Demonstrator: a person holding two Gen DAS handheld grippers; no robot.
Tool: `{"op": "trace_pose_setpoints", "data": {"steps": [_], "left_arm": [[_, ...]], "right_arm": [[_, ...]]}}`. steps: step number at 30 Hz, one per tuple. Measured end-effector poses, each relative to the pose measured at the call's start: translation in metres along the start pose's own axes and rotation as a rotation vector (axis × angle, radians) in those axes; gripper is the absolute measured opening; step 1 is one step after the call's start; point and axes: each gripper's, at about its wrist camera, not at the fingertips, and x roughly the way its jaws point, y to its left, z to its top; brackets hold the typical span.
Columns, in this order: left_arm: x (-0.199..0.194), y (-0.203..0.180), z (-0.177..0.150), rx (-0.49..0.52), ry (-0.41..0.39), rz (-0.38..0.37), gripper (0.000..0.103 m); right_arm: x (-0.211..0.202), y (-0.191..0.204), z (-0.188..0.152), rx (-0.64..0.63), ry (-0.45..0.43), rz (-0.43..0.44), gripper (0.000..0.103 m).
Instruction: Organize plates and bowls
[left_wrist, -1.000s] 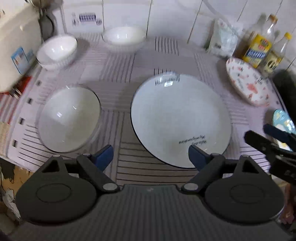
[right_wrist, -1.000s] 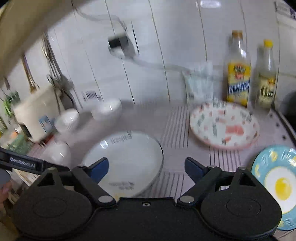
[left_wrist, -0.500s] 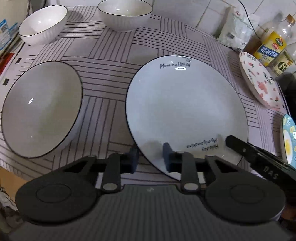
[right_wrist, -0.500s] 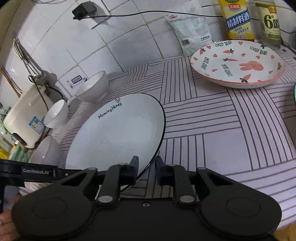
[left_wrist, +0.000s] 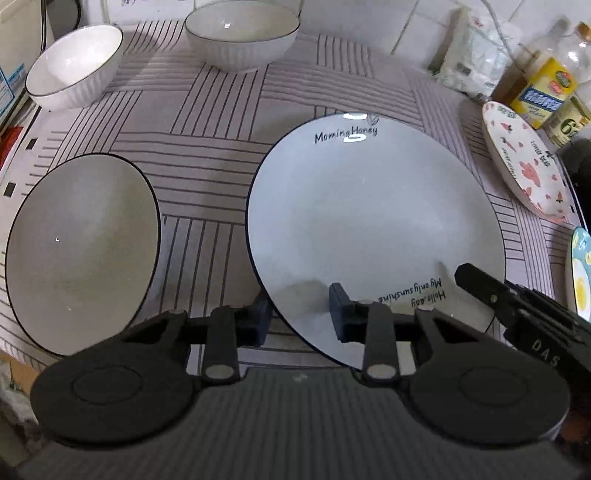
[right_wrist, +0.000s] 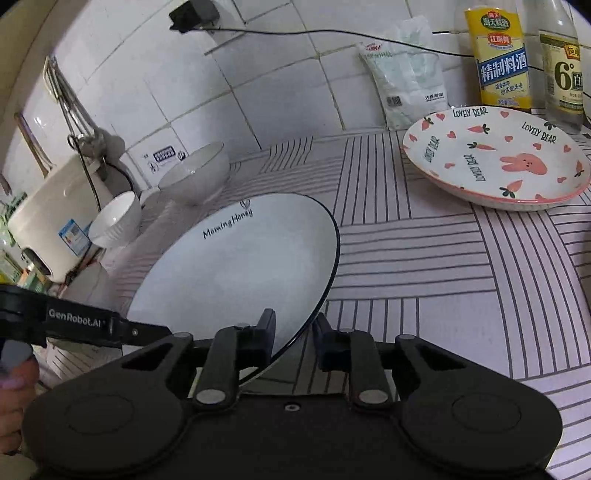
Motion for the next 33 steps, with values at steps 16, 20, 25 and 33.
{"op": "trace_pose_setpoints", "data": {"steps": [16, 20, 25, 33], "left_arm": [[0.016, -0.011, 0.073, 0.081, -0.029, 0.005, 0.031], [0.029, -0.013, 0.086, 0.091, -0.010, 0.006, 0.031], [0.039, -0.015, 0.089, 0.103, 0.030, 0.025, 0.031], [0.015, -0.034, 0.084, 0.180, 0.037, 0.088, 0.040]], "right_arm": [[0.037, -0.010, 0.047, -0.055, -0.054, 0.001, 0.027], [0.052, -0.014, 0.057, -0.072, -0.042, -0.023, 0.027], [0.067, -0.013, 0.056, -0.111, 0.004, -0.072, 0.027], [0.032, 0.006, 0.055, -0.131, -0.034, -0.136, 0.044]]}}
